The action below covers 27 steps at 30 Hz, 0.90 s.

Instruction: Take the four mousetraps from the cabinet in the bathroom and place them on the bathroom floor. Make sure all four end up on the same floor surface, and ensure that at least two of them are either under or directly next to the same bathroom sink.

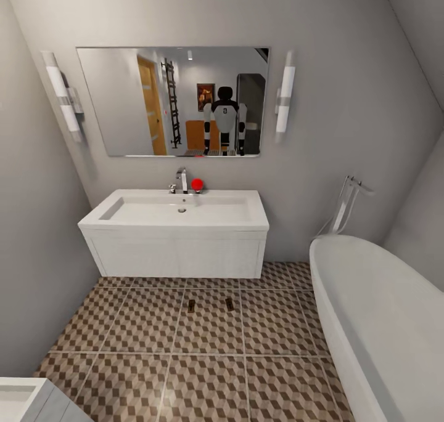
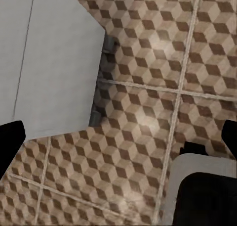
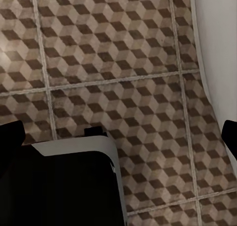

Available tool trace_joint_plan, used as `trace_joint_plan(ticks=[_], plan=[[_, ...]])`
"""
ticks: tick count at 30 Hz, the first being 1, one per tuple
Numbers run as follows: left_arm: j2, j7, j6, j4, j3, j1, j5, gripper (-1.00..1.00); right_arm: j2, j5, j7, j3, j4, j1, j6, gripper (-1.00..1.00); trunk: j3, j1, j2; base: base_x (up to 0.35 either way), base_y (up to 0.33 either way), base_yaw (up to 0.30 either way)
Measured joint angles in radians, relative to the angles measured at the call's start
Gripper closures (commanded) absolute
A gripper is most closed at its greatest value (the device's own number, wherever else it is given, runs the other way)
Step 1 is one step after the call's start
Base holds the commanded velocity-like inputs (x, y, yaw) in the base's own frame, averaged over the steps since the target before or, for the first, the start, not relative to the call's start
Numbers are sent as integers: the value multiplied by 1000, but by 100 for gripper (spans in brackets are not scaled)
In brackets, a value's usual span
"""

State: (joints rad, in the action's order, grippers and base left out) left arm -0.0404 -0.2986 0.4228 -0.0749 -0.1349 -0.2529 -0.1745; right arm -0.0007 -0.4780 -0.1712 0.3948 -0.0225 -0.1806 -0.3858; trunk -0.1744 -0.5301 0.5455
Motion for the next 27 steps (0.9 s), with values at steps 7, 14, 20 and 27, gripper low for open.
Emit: trace_joint_plan(ticks=[7, 14, 20, 27], plan=[[-2, 6, -109, 1, -1, 0, 3, -100, 5, -3, 2, 0, -6, 0, -2, -100, 0, 0, 0, 0, 0, 0], [-1, 7, -119, 1, -1, 0, 3, -100, 14, -3, 5, -1, -11, 0, -4, -100, 0, 0, 0, 0, 0, 0], [-1, 7, -120, 1, -1, 0, 3, -100, 14, -2, 5, -1, -12, 0, -4, -100, 0, 0, 0, 0, 0, 0], [0, 7, -120, 1, -1, 0, 3, -100, 14, -3, 5, -2, -12, 0, -4, -100, 0, 0, 0, 0, 0, 0]])
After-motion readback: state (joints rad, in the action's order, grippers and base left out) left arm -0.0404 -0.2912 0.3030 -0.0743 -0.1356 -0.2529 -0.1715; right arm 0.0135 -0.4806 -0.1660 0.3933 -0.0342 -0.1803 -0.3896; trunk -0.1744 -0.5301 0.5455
